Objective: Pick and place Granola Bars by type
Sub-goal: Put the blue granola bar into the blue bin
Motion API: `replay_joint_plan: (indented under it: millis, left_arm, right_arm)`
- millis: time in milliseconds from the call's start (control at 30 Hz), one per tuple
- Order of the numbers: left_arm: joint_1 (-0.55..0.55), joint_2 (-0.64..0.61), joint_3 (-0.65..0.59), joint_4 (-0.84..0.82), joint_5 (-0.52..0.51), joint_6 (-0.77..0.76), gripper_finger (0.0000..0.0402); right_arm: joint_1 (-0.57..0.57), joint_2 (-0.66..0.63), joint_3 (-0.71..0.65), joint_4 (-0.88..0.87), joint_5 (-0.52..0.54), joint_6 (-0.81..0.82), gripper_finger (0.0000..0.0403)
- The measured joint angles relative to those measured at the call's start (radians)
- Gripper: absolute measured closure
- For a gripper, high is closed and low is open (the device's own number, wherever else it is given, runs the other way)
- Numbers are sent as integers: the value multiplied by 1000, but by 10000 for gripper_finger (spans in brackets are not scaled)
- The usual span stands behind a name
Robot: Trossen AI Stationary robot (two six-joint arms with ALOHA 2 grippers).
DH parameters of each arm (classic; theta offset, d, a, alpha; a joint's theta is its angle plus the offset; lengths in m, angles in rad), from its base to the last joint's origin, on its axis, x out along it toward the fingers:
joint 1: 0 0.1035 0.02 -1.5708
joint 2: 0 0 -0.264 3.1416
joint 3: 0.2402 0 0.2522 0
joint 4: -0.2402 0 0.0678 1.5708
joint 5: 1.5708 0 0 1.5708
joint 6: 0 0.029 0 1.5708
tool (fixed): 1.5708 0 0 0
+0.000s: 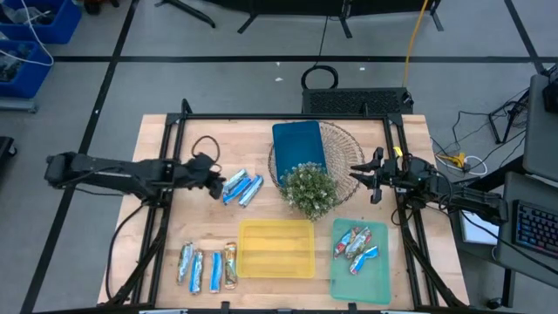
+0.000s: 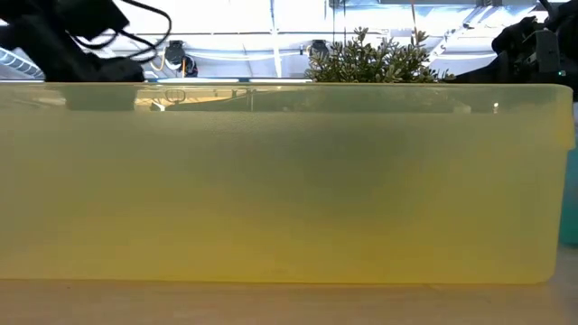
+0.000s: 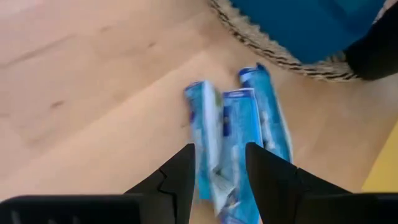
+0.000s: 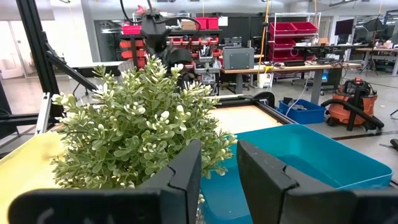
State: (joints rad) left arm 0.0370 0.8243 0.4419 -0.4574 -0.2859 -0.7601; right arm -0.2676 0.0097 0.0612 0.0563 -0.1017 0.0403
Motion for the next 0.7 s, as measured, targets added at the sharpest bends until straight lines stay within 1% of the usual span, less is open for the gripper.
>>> replay_joint_plan:
  millis: [67,167,333,533,700]
  left_arm:
    - [7,67,1,69,17,-1,256]
    - [18,166,0,129,48,-2,256]
    - [22,288,0,163,80,-40,256]
    - [22,385,0,166,104,-78,256]
    - [23,412,0,167,103,-88,256]
  right_arm:
    - [0,0,0,0,0,0,310]
    - [0,0,0,0,0,0,309]
    - [0,0,0,0,0,0,309]
    - [0,0,0,0,0,0,309]
    - [0,0,0,0,0,0,309]
